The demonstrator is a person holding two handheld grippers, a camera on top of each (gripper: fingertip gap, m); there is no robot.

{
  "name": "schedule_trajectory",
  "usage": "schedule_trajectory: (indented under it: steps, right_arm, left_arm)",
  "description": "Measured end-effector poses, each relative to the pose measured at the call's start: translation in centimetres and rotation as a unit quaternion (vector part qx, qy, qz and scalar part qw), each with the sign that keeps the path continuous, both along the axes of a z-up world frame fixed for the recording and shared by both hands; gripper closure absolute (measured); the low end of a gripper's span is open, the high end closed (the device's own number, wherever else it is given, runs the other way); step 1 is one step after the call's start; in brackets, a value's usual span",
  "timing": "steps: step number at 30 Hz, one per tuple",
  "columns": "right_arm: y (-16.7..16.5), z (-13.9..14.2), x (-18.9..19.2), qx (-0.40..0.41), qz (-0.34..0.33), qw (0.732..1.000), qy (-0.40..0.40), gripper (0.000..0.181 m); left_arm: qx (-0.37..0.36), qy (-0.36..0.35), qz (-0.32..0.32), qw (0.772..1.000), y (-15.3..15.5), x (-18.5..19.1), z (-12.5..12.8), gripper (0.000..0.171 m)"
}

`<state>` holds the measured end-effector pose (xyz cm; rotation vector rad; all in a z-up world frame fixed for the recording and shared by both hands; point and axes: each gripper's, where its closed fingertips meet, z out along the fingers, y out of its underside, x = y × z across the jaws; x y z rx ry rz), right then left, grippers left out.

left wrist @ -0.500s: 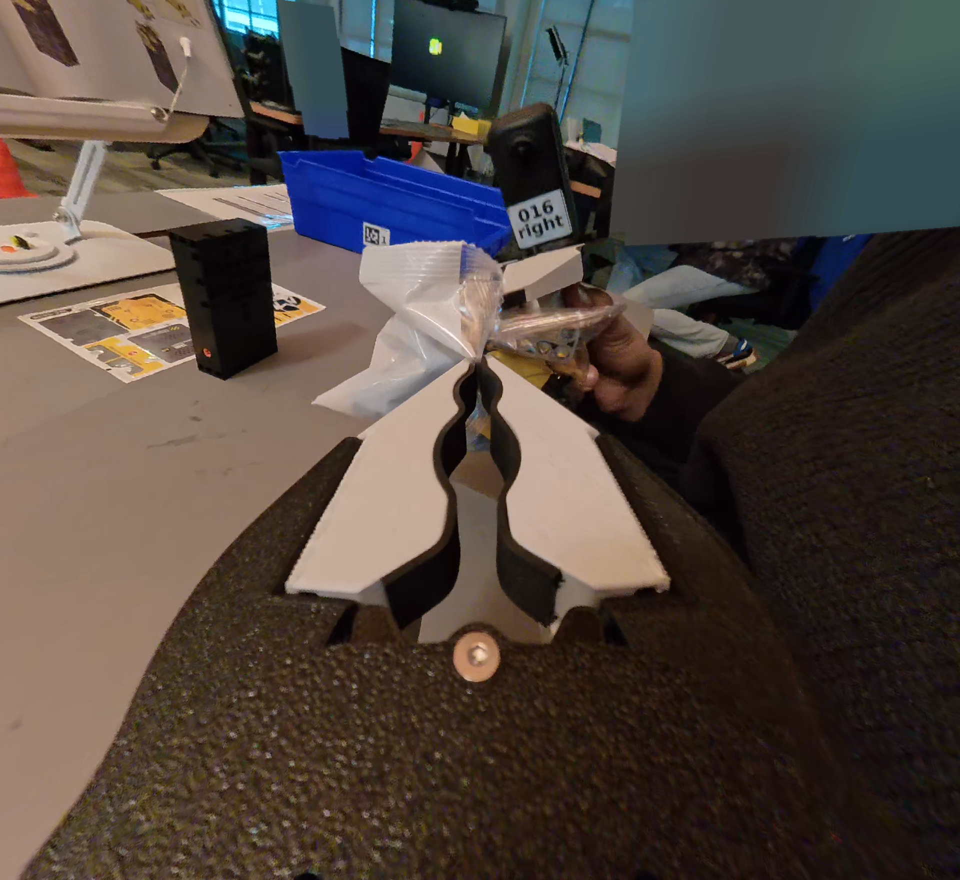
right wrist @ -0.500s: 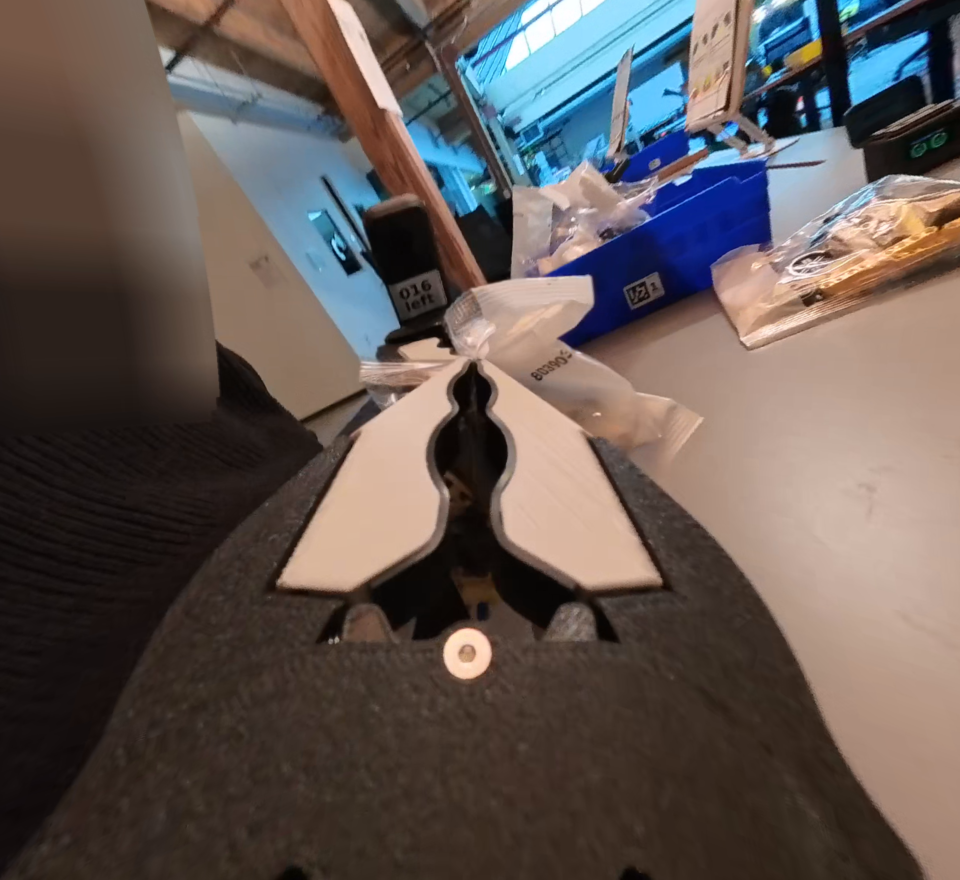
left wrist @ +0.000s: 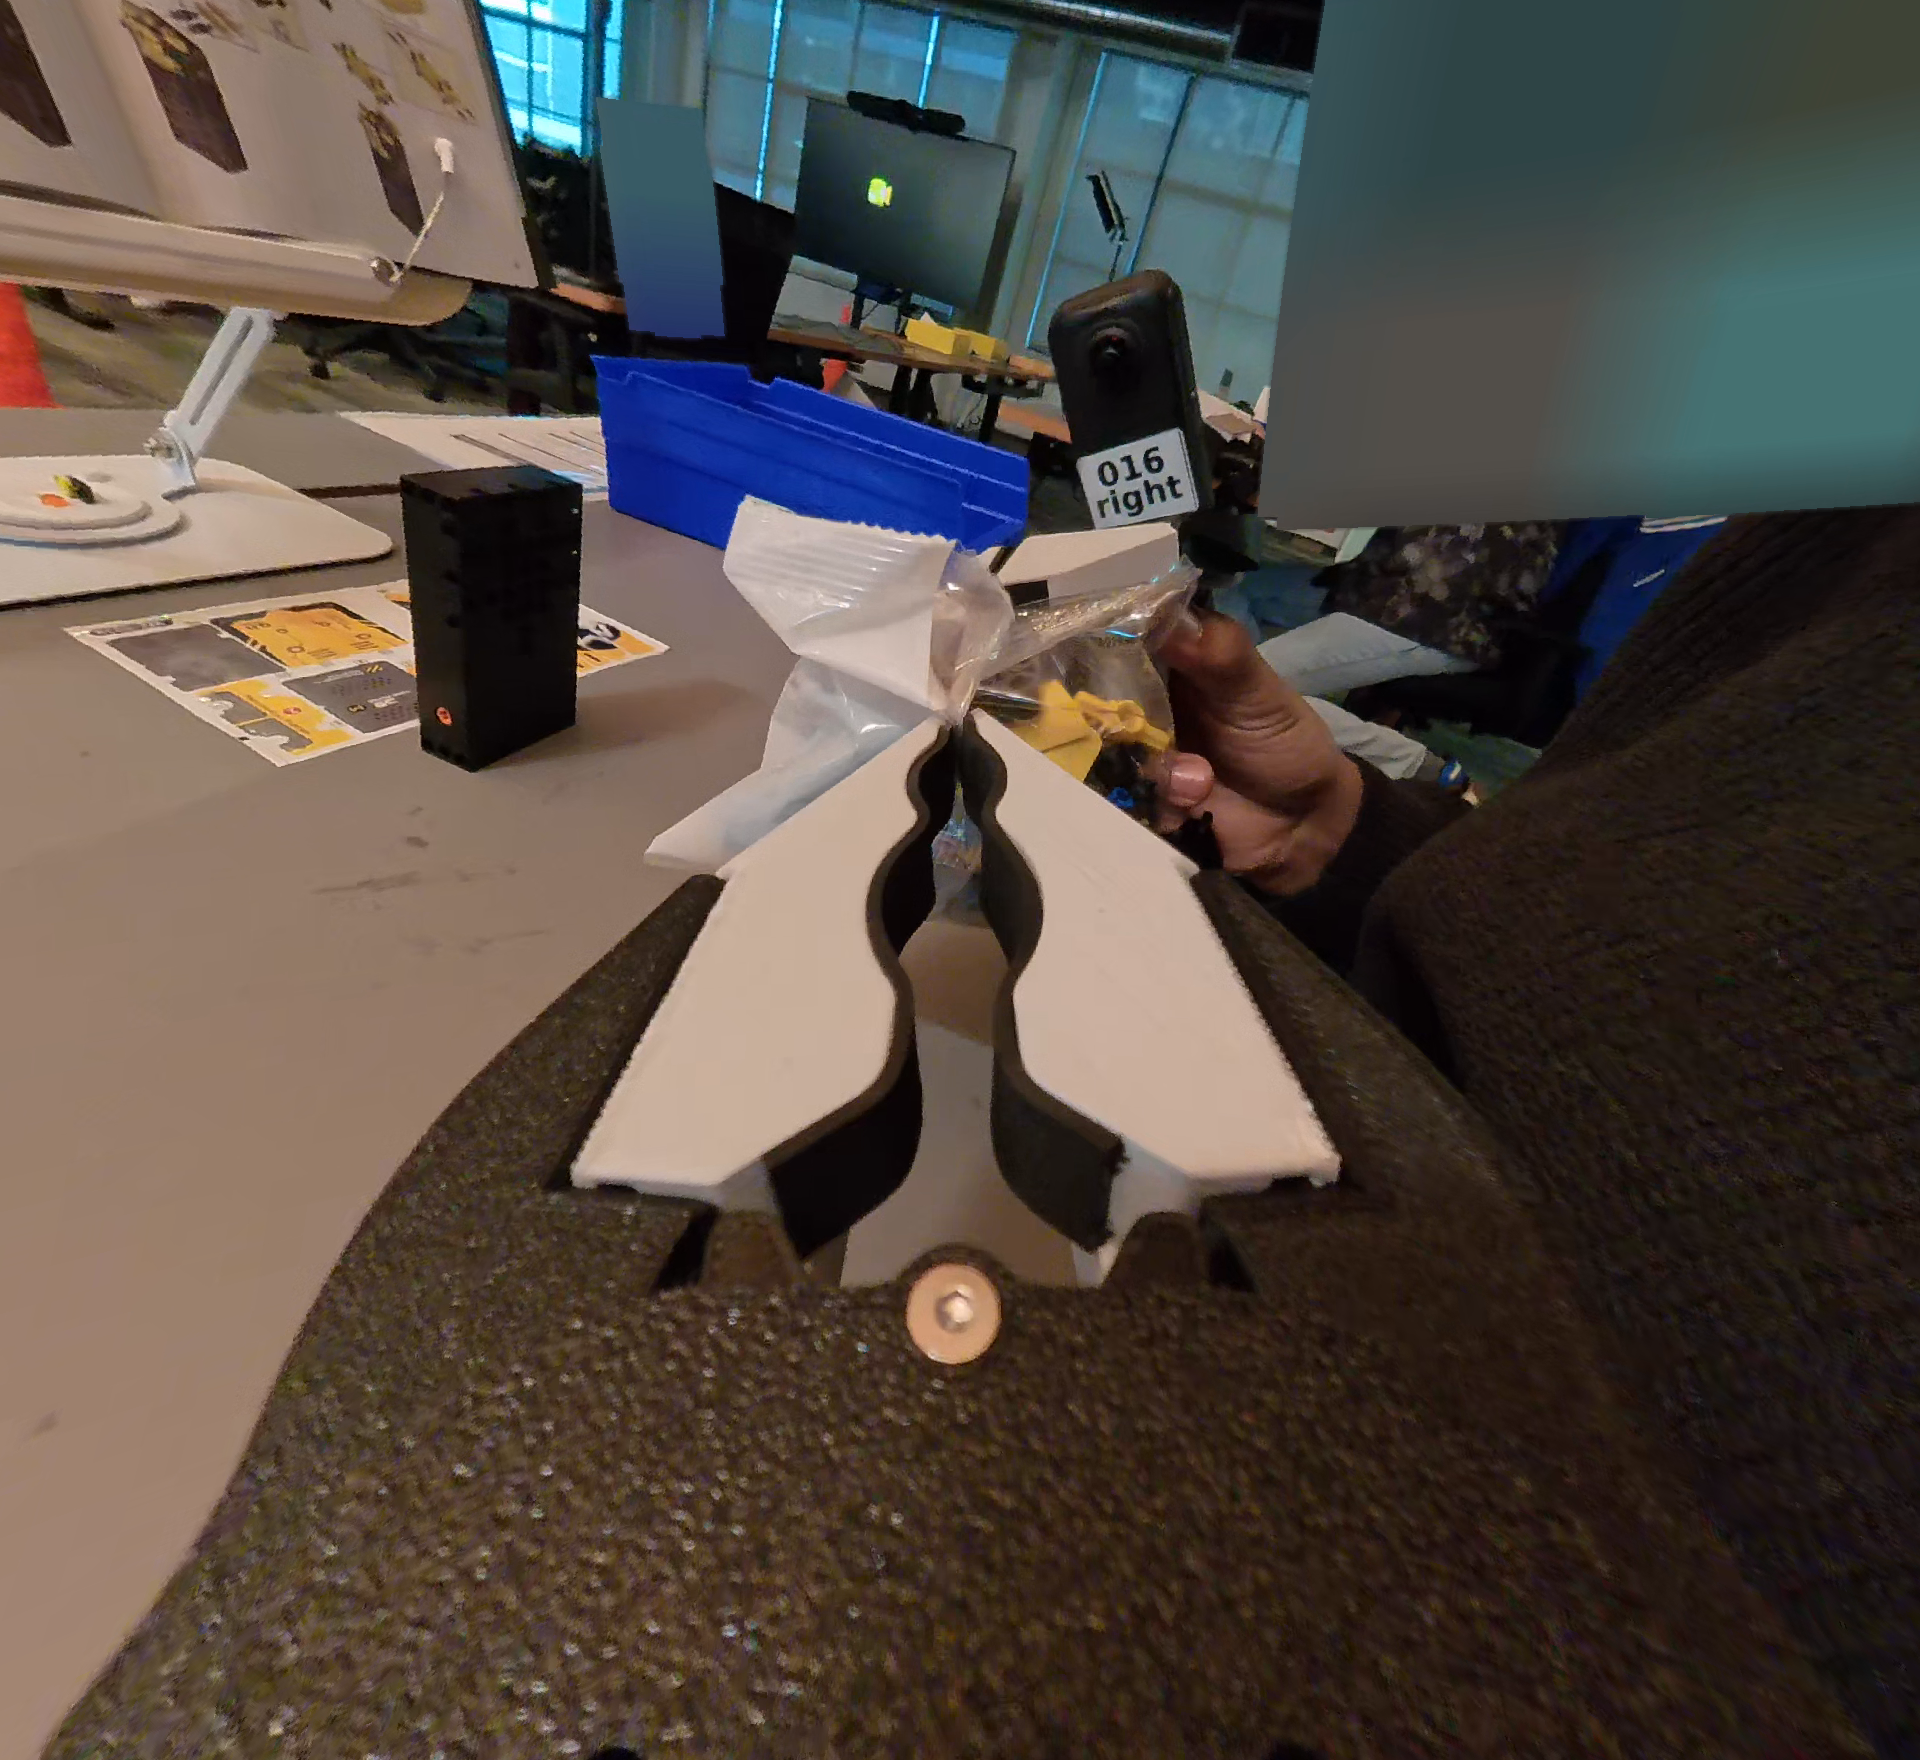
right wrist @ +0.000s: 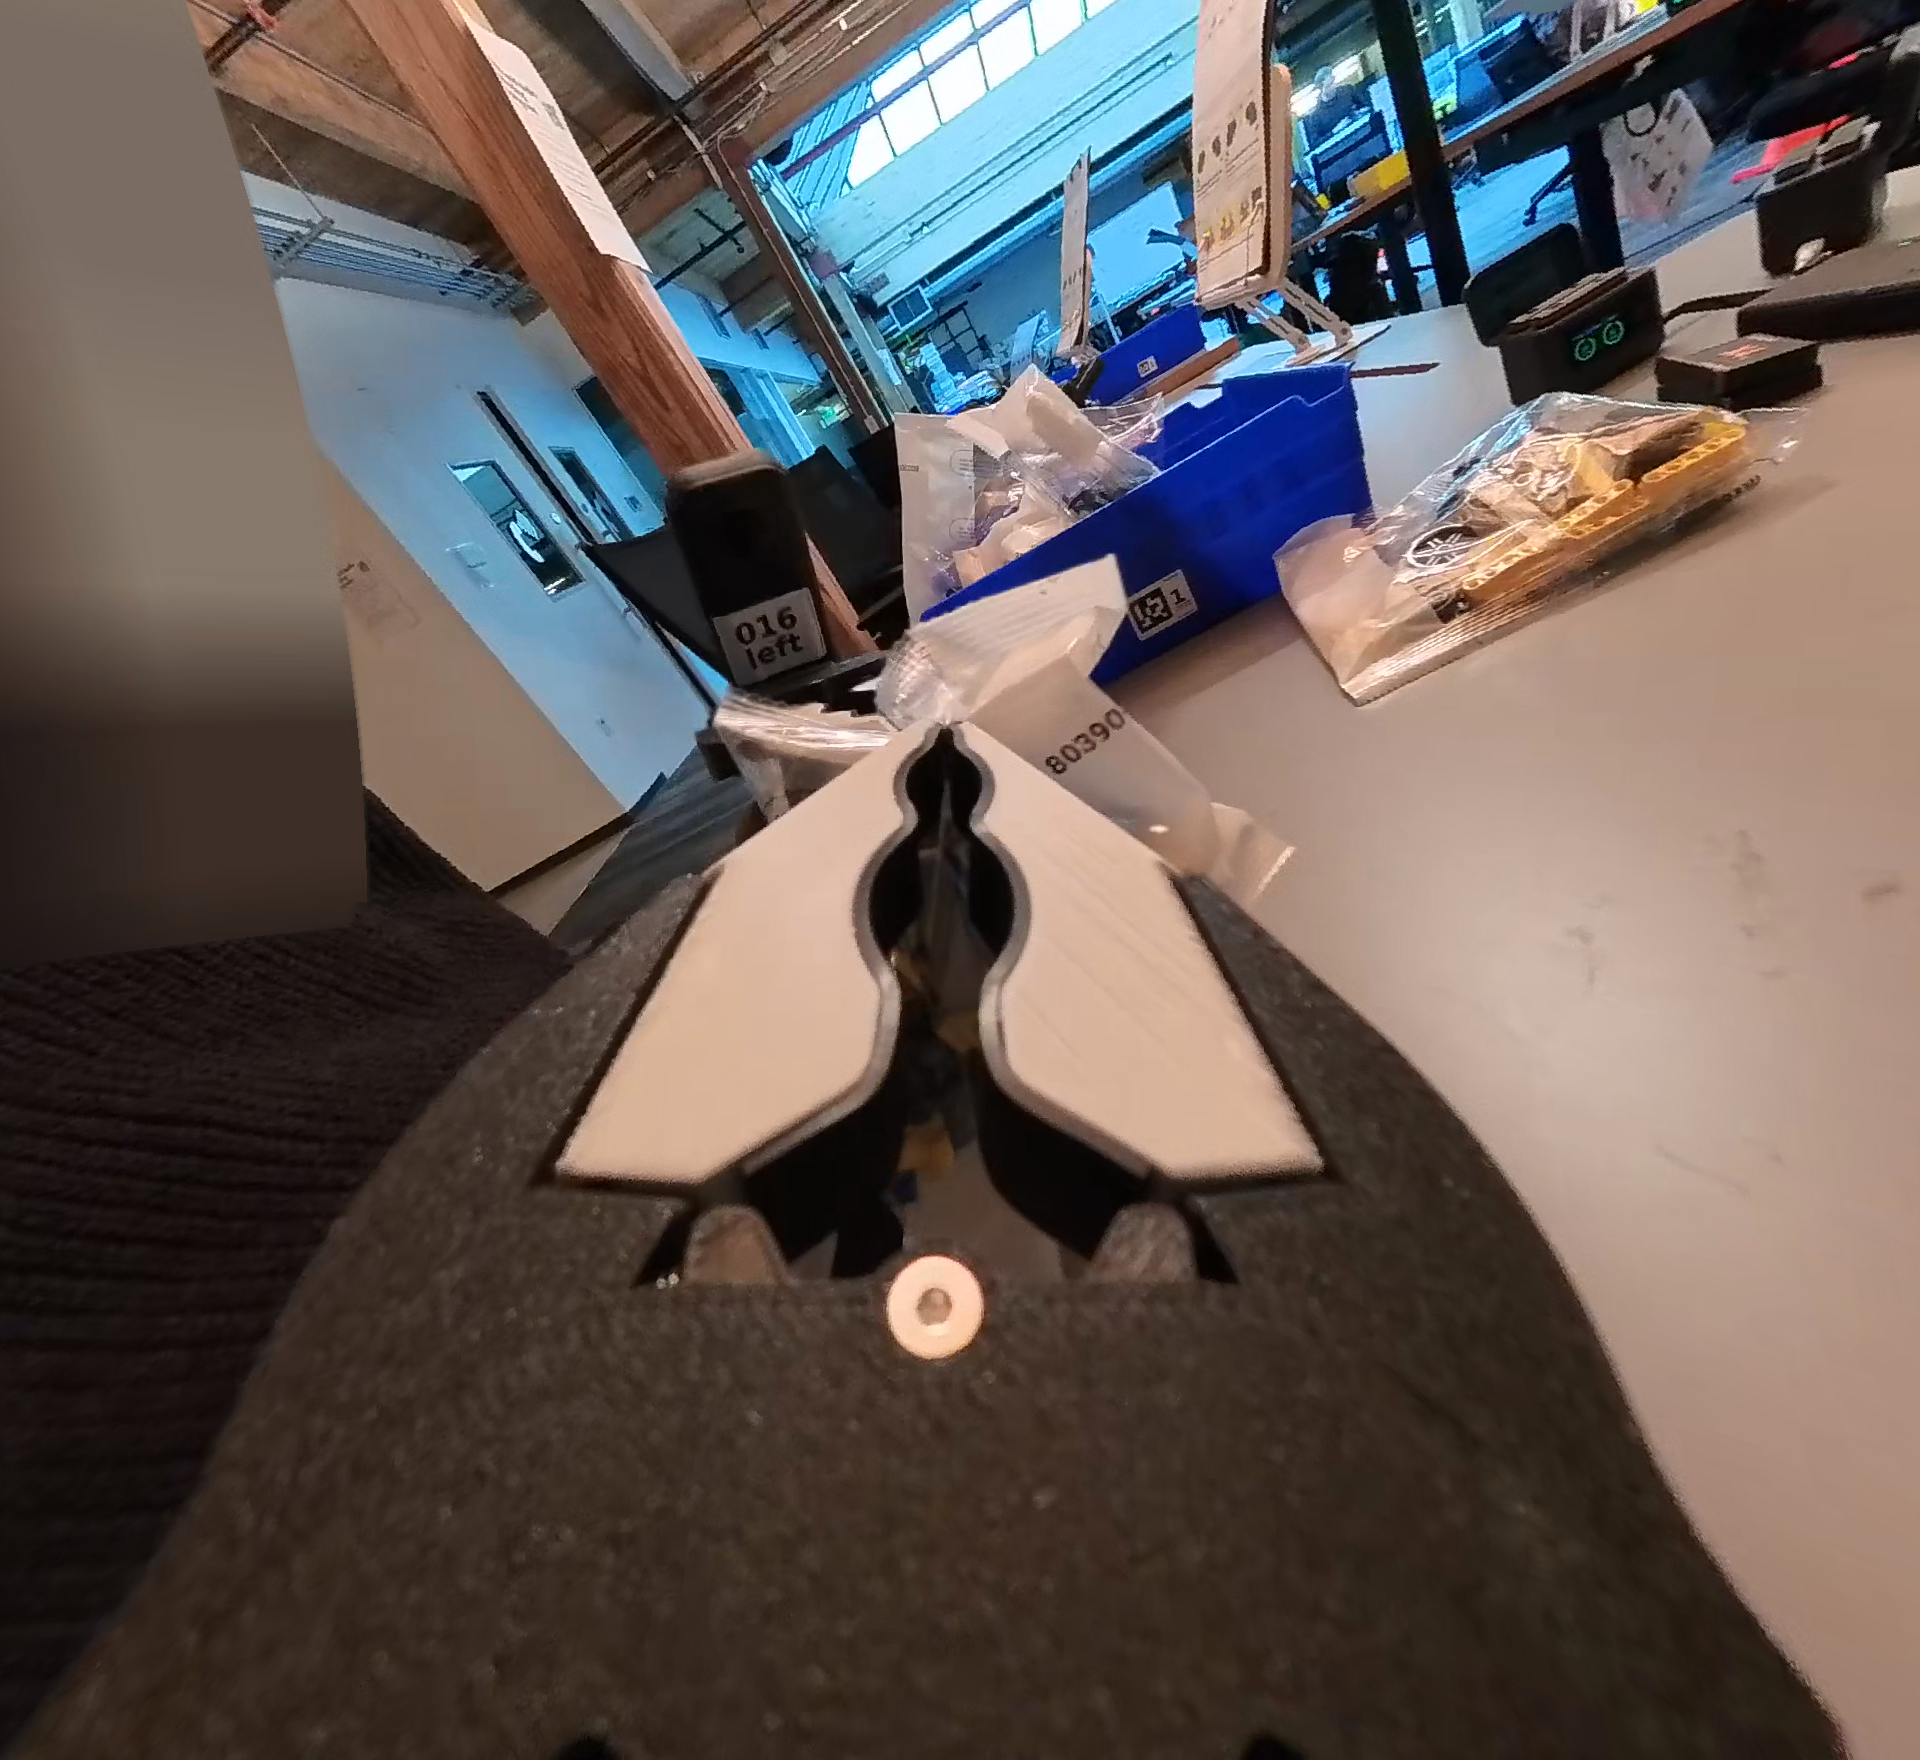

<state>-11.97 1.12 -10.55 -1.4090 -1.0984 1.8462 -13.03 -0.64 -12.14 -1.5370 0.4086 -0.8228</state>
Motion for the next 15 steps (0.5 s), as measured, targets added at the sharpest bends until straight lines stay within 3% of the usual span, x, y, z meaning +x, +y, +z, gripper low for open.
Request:
schedule_trajectory:
  steps: [6,15]
  right_arm:
    - [0.7,-0.1,-0.1,0.003,-0.035,0.999,0.005,0.181]
    - [1.1,-0.7,-0.4,-0.031,-0.035,0.999,0.014,0.181]
  left_arm:
    - [0.014,-0.044,0.013,0.999,0.4,-0.1,-0.1,0.171]
    - [0.0,-0.079,0.019,0.997,0.3,-0.6,-0.4,0.171]
